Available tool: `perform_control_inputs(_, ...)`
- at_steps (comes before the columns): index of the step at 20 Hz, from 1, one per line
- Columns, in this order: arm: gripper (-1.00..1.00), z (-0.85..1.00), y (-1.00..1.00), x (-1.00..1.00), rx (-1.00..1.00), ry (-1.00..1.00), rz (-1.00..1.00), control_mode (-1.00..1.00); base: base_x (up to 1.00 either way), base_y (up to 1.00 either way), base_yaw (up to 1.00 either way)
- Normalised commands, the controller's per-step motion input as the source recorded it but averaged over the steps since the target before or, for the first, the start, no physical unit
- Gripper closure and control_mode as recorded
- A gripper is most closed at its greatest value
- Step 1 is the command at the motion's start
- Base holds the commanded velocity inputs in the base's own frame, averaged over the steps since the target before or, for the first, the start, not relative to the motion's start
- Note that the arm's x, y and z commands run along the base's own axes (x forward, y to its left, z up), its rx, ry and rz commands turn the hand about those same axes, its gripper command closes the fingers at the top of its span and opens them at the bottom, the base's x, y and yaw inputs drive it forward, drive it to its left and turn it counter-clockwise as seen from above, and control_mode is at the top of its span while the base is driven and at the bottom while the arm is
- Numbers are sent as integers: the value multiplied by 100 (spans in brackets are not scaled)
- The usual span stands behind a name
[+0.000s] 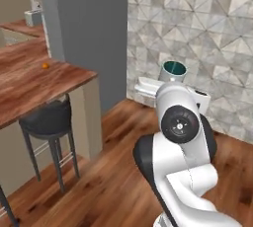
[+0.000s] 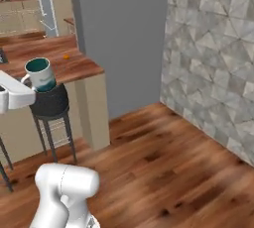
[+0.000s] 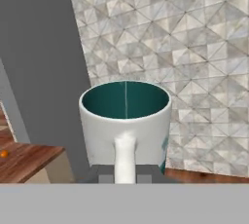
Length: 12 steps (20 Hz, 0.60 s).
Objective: Open the cabinet directly in front. Then move the liquor and the mug to the dining counter with the candle on it.
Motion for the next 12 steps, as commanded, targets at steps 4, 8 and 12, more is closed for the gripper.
perform_control_inputs(4, 100, 0, 0, 0, 0, 0, 0, 100, 69, -3, 80)
perform_control_inputs(8, 100, 0, 0, 0, 0, 0, 0, 100, 32, 0, 87)
perform_control_inputs(12, 100, 0, 0, 0, 0, 0, 0, 100, 16, 0, 88)
